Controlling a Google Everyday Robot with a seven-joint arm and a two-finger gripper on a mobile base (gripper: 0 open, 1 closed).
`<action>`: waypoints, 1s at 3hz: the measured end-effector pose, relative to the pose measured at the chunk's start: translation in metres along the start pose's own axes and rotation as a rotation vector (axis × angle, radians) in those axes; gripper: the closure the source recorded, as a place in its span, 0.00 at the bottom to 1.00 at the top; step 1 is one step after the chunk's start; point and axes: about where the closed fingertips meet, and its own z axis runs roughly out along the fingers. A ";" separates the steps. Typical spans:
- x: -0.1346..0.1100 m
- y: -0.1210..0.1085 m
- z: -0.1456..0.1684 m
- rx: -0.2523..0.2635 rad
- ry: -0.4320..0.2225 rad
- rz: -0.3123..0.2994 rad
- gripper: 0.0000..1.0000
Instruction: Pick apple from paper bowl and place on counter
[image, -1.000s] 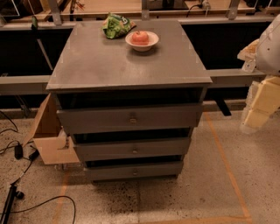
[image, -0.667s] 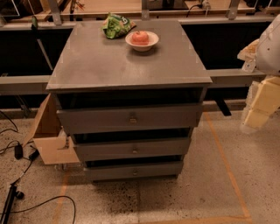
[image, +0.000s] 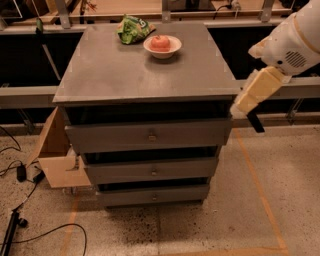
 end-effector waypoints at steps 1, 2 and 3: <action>-0.025 -0.032 0.054 -0.015 -0.148 0.091 0.00; -0.034 -0.062 0.098 0.019 -0.236 0.179 0.00; -0.039 -0.074 0.101 0.055 -0.261 0.187 0.00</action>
Offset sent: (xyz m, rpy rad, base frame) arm 0.1668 0.0492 -0.0796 0.4098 -0.1111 -0.2214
